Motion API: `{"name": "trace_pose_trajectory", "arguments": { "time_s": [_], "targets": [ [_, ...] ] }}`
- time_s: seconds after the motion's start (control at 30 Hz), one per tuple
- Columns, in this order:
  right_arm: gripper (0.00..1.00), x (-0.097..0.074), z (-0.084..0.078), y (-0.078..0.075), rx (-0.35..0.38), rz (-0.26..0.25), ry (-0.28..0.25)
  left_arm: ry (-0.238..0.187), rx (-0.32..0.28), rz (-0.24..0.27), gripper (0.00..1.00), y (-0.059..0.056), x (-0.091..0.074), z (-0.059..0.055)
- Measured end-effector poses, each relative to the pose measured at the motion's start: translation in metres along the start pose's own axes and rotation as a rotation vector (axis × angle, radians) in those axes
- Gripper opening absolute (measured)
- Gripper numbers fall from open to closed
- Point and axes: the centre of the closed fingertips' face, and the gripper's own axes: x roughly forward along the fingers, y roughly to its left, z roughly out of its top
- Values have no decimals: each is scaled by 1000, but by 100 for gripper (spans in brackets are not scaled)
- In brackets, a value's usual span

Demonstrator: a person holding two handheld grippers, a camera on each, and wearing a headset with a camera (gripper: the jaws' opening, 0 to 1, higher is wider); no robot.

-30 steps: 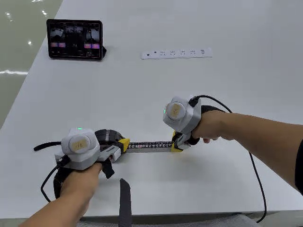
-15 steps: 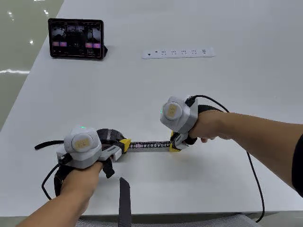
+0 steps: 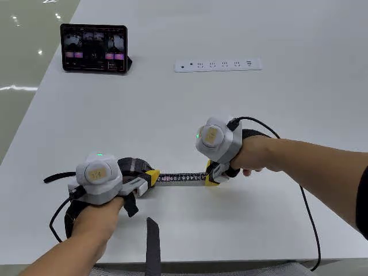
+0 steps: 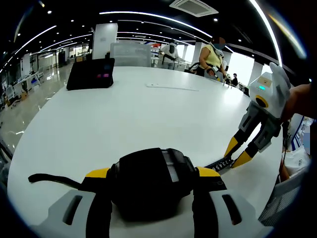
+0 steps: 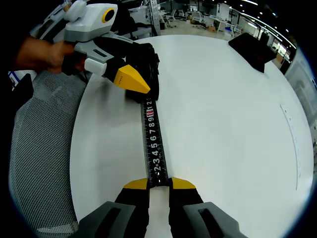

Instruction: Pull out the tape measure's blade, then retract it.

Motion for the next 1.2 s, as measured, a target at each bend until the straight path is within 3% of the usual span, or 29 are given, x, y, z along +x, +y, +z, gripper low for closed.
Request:
{"name": "trace_pose_trajectory", "arguments": {
  "time_s": [0.2, 1.2],
  "targets": [
    [11, 1, 2, 0, -28, 11, -19, -3, -3, -7, 61, 0, 0, 0],
    [10, 7, 17, 2, -14, 12, -49, 1, -9, -16, 62, 1, -1, 0]
  ]
}}
